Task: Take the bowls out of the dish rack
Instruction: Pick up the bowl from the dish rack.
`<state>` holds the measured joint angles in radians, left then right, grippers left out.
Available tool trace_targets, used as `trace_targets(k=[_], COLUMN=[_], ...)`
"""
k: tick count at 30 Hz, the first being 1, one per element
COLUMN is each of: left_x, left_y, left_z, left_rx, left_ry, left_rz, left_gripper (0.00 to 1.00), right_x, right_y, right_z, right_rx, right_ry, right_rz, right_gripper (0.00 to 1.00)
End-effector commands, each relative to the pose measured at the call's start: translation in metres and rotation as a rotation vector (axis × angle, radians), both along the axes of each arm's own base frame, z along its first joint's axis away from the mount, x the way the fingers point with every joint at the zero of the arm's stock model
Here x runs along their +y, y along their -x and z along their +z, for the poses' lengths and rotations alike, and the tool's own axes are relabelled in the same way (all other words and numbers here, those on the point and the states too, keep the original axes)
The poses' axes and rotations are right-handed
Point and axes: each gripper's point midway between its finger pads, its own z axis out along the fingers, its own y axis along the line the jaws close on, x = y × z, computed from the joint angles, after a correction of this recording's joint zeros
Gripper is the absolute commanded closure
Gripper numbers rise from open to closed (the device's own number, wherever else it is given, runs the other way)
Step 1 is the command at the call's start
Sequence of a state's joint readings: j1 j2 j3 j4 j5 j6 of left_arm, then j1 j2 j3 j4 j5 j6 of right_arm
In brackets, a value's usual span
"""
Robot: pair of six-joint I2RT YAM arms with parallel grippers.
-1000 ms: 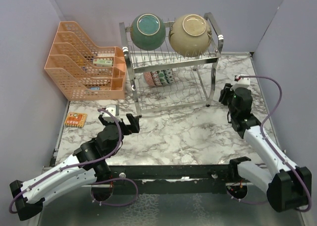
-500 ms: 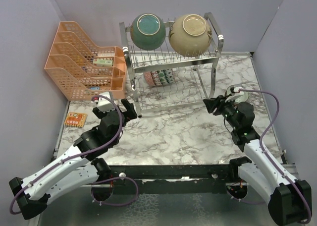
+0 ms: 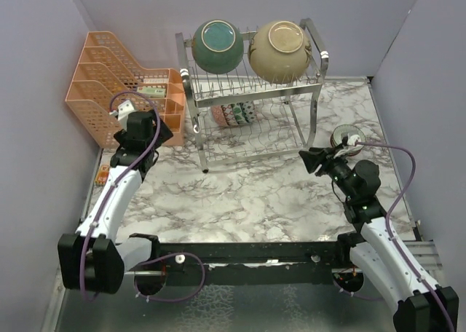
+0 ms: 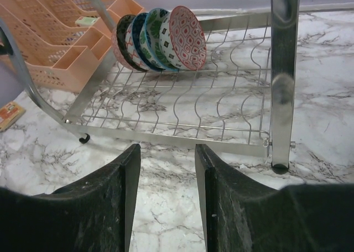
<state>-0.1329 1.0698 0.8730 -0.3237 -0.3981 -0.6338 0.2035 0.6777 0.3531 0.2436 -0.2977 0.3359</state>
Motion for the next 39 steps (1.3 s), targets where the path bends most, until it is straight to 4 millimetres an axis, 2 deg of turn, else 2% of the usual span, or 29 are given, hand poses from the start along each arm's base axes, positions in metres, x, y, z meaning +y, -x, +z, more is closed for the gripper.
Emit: trace_targets(k=[1,6,12,17,21,23,29,33,39], left_x=[-0.052,-0.065,-0.077,-0.094,-0.106,-0.114,-0.134,-0.142,-0.154], left_y=[-0.040,-0.077,-0.111,-0.140,-0.154,-0.158,-0.162,-0.160,-0.157], left_z=[0.013,0.015,0.000,-0.002,-0.006,-0.003,-0.019,-0.026,-0.027], left_rx=[-0.062,-0.055,-0.062,-0.092,-0.124,-0.153,-0.154,-0.165,-0.199], left_ry=[0.129,0.165,0.231,0.309,0.351,0.374,0.444,0.495,0.564], left_rz=[-0.261,-0.307,-0.337,-0.425,-0.488,-0.528,-0.636,-0.666,-0.723], left_gripper=[0.03,0.04,0.19,0.26,0.29,0.31,0.36,0.35,0.28], right_x=[0.004,0.013,0.025,0.028,0.028,0.027,0.024,0.022,0.019], right_y=[0.011,0.014,0.020,0.020,0.019,0.018,0.017,0.017,0.016], right_z=[-0.013,-0.016,-0.023,-0.024,-0.029,-0.033,-0.051,-0.051,-0.047], right_rx=[0.008,0.022,0.036,0.044,0.057,0.068,0.110,0.111,0.105], right_ry=[0.004,-0.021,-0.026,-0.022,-0.017,-0.013,0.003,0.011,0.027], right_rz=[0.033,0.080,0.113,0.117,0.115,0.112,0.089,0.079,0.067], right_gripper=[0.55,0.55,0.55,0.55,0.55,0.55,0.55,0.55,0.55])
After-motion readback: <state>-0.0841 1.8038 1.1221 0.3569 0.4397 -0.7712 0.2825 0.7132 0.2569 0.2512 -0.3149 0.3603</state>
